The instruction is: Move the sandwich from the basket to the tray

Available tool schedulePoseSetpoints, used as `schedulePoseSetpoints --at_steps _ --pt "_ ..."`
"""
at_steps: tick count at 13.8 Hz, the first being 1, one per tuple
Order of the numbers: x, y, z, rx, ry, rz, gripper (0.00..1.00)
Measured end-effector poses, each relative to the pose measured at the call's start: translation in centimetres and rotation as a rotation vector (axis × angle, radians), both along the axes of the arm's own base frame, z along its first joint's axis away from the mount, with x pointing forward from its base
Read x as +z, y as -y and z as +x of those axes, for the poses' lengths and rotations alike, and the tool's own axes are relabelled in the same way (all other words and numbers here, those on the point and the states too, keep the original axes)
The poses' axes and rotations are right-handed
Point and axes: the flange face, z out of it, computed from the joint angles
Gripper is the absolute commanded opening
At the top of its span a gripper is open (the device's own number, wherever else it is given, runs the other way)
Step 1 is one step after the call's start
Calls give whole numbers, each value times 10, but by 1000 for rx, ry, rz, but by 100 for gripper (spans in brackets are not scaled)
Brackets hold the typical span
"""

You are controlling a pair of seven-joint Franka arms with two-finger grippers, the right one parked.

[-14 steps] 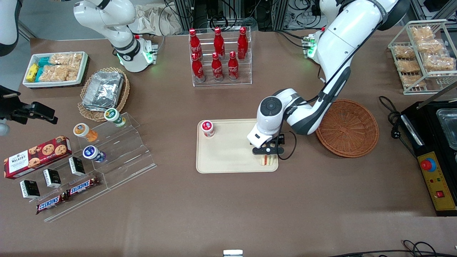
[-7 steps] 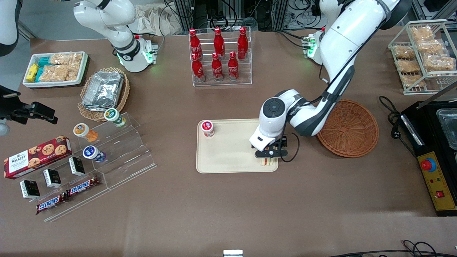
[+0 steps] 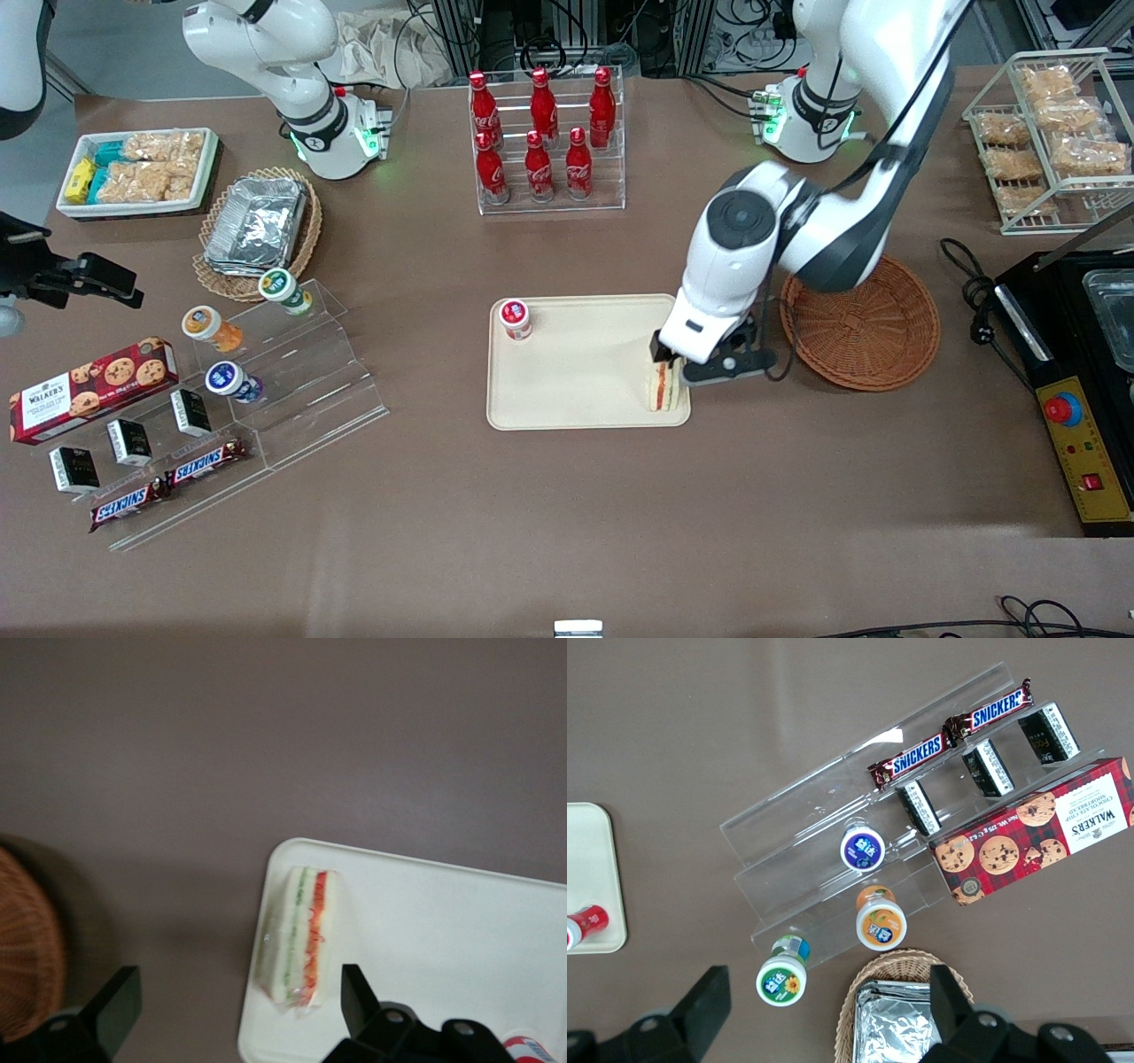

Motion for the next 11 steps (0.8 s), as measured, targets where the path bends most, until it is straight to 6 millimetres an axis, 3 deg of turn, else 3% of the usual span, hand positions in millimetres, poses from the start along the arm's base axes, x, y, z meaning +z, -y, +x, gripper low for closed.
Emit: schedulePoseSetpoints --at_steps 2,5,8,11 --pt "56 -41 -1 6 -24 -25 100" --pt "121 -128 -4 -39 -47 -34 100" --pt "158 -193 -12 -116 -48 -19 100" --pt "176 -243 -19 -218 -51 -9 100"
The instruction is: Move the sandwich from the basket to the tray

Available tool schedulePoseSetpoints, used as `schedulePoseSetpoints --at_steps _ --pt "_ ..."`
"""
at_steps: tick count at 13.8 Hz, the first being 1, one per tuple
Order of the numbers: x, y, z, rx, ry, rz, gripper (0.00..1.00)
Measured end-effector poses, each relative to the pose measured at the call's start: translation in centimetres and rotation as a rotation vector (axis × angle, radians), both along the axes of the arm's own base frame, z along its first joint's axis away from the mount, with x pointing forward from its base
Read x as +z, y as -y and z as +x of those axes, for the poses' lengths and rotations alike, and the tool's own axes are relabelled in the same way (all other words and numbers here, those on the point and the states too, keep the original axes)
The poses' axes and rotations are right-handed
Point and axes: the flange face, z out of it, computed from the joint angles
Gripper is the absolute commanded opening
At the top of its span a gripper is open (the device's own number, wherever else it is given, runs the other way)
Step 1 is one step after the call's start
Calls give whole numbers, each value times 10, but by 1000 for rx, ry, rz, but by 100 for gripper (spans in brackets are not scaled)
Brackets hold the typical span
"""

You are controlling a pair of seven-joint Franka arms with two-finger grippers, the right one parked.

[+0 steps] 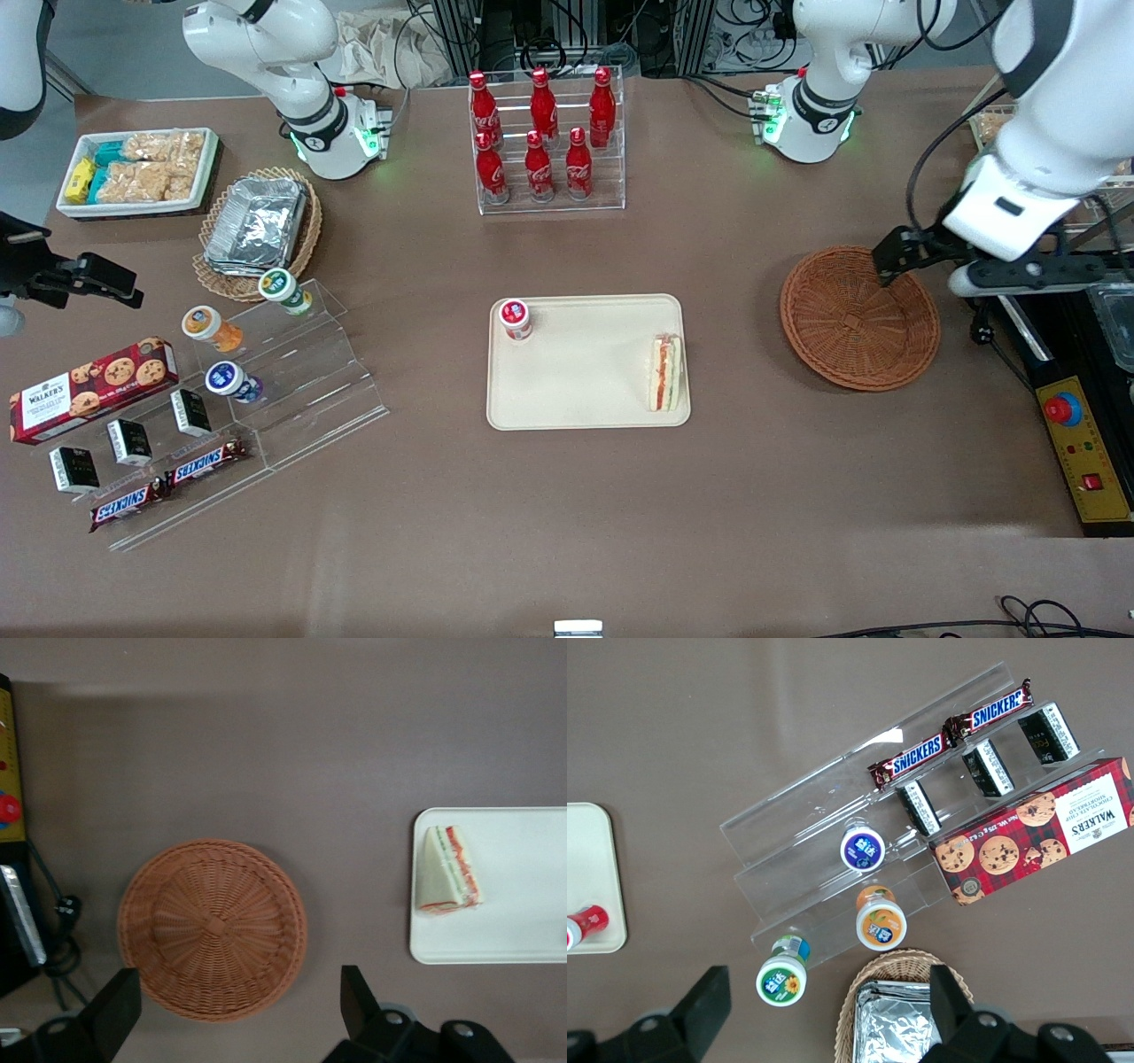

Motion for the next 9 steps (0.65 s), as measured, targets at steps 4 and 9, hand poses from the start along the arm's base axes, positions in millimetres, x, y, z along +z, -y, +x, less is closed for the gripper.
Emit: schedulePoseSetpoints --at_steps 4,9 --pt "18 -53 -13 -65 -15 0 100" --pt "46 -55 -17 -71 -12 2 100"
